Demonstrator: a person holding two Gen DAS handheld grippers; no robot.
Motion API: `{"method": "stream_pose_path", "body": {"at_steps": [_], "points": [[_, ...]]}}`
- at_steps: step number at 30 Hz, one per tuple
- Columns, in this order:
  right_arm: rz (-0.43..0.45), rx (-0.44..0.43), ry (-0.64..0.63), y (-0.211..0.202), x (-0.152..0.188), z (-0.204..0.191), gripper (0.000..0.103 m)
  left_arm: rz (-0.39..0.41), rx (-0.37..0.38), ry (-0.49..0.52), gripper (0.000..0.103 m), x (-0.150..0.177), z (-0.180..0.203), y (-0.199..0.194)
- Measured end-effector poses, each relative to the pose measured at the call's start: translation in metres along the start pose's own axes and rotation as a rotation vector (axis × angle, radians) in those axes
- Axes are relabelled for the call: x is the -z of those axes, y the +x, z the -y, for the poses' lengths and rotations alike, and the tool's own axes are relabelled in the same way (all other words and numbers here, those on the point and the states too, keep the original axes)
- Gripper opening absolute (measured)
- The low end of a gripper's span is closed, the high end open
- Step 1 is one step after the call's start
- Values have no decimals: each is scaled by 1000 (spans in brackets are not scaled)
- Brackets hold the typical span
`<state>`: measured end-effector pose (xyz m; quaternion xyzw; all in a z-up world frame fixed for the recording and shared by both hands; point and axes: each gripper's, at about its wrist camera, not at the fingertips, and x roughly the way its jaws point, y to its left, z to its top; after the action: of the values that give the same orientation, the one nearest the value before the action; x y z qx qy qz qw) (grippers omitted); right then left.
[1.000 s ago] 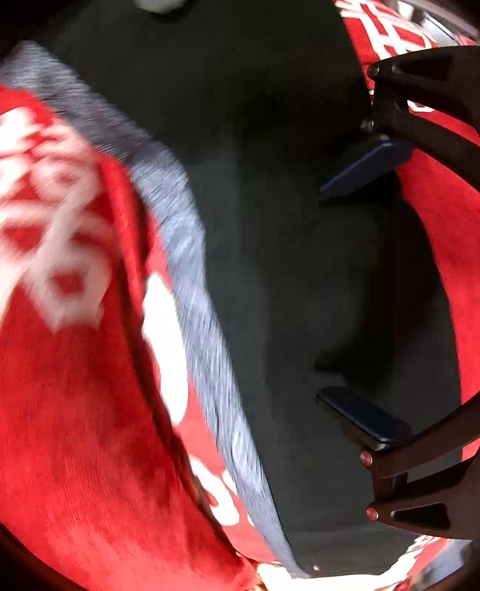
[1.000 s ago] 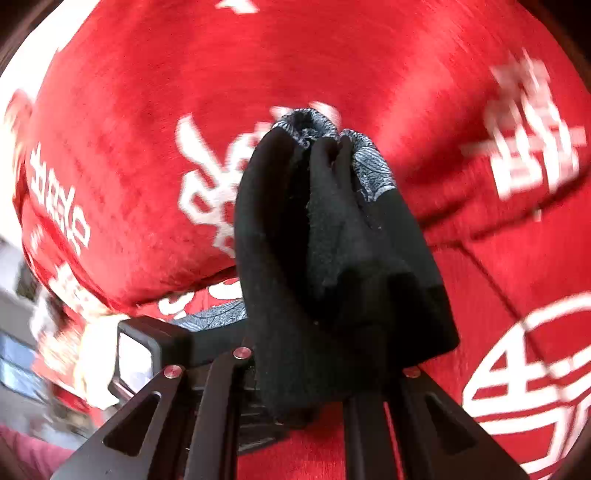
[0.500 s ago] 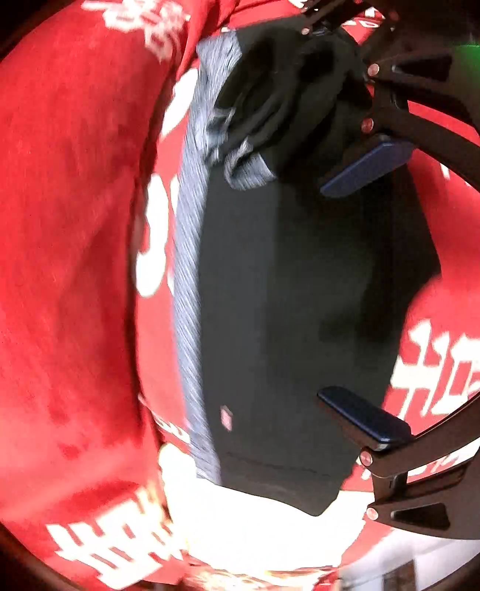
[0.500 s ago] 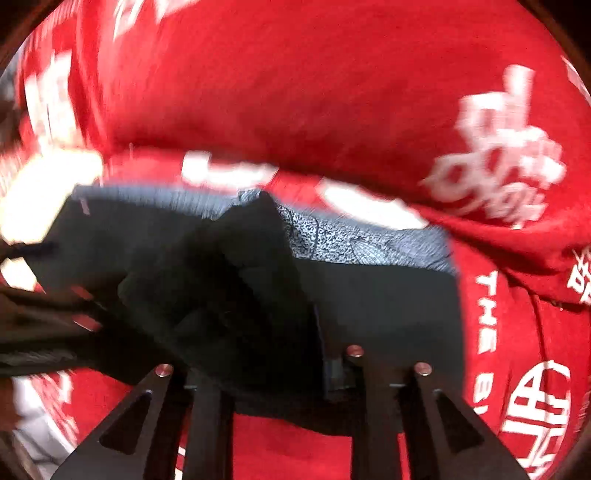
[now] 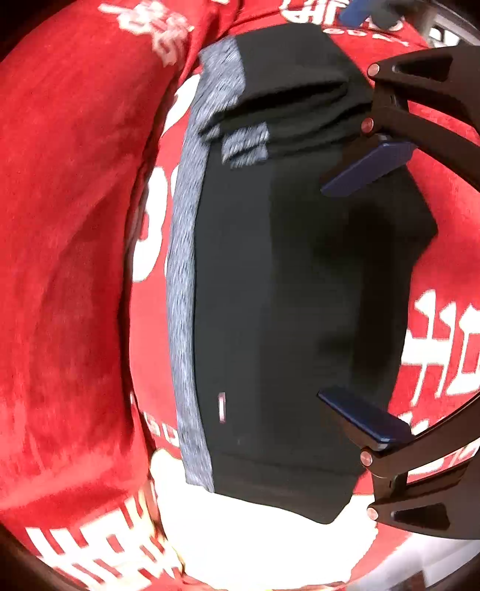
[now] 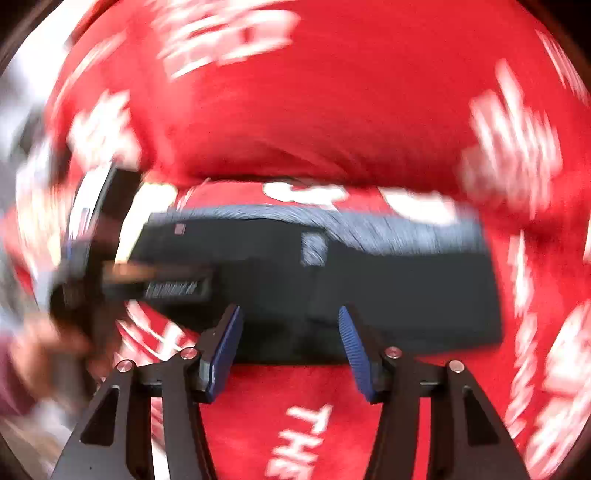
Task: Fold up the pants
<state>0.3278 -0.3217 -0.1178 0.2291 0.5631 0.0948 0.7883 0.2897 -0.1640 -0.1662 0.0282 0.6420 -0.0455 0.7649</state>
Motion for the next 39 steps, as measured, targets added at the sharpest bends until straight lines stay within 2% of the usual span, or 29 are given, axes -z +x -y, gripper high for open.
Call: {"method": "stream_pose_path", "body": {"at_steps": [1,3,6,10,11,12,13,14,17,19,22,26,30,31,34,35,37,39], "points": [[-26,-78,181,7,-2,31,58,1,10,13,103,2,5,0],[-51,-155,367,20,-2,66,58,-7,18,60,103,6,22,8],[-83,-229,490,38,5,87,57,-36,-2,103,103,12,41,24],[-48,-341,636,57,12,105,52,-64,-25,106,103,17,51,37],[-53,-368,695,67,14,111,42,-69,-22,99,103,18,51,37],[-65,-384,742,75,16,116,18,-73,-23,93,103,19,49,37],[-72,-393,772,78,16,119,6,-72,-29,91,103,19,47,34],[-66,-400,798,79,17,122,5,-69,-33,90,103,20,46,33],[-26,-430,730,59,9,112,5,-43,-39,67,103,20,31,18],[-46,-406,673,48,11,103,5,-13,-50,54,103,18,21,6],[-108,-358,687,58,26,104,5,10,-61,47,103,14,20,-2],[-134,-324,715,82,34,109,5,26,-30,19,103,9,31,-3],[-157,-267,616,82,22,97,5,21,10,34,103,6,58,6],[-171,-259,599,82,19,95,5,16,5,47,103,5,65,10],[-208,-233,555,76,9,89,8,-26,-69,103,103,8,80,33],[-221,-225,534,74,6,85,10,-35,-88,118,103,10,79,40],[-240,-201,465,66,1,75,15,-19,-75,132,103,14,71,42],[-242,-175,392,54,-3,66,24,-49,-139,158,103,18,64,49]]}}
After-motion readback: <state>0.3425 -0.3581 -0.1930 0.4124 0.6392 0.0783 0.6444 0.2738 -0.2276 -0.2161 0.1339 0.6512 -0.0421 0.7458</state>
